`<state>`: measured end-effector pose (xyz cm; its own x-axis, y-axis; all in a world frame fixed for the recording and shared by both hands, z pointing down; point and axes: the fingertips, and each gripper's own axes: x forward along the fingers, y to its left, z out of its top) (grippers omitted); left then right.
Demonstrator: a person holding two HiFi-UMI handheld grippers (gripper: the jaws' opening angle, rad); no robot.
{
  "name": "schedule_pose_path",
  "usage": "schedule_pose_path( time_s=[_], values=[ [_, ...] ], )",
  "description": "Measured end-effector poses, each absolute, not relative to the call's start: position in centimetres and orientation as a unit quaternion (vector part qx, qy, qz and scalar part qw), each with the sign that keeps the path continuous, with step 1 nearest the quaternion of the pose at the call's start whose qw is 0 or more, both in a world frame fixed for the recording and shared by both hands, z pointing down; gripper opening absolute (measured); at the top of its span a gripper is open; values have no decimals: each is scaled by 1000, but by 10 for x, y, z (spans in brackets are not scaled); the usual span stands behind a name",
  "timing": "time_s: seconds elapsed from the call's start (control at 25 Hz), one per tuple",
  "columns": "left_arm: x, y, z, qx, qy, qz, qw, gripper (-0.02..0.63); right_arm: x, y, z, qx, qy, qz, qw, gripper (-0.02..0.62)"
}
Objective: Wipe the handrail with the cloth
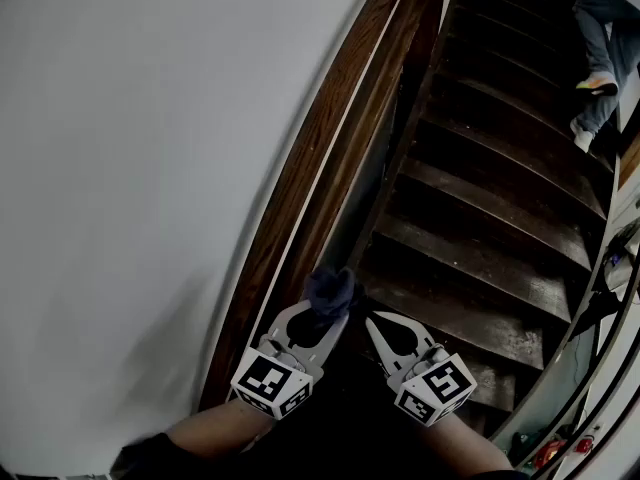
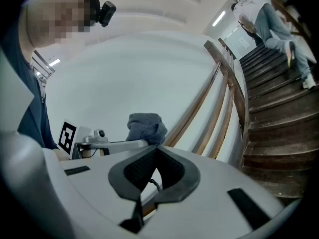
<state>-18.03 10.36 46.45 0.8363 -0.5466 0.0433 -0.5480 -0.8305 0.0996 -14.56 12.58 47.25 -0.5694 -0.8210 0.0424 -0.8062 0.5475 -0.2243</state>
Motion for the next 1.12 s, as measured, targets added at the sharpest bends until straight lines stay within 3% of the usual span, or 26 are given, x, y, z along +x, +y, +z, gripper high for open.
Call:
schedule_pose_path(
  time_s=[0.6,1.12],
  values=[
    [-177,90,468,953,-297,8,54,97,-144,113,479,-450,883,-126,36,9],
    [-140,4,474,942,-330,20,56,97,-93,24,481,-443,885,-133,56,9]
  ],
)
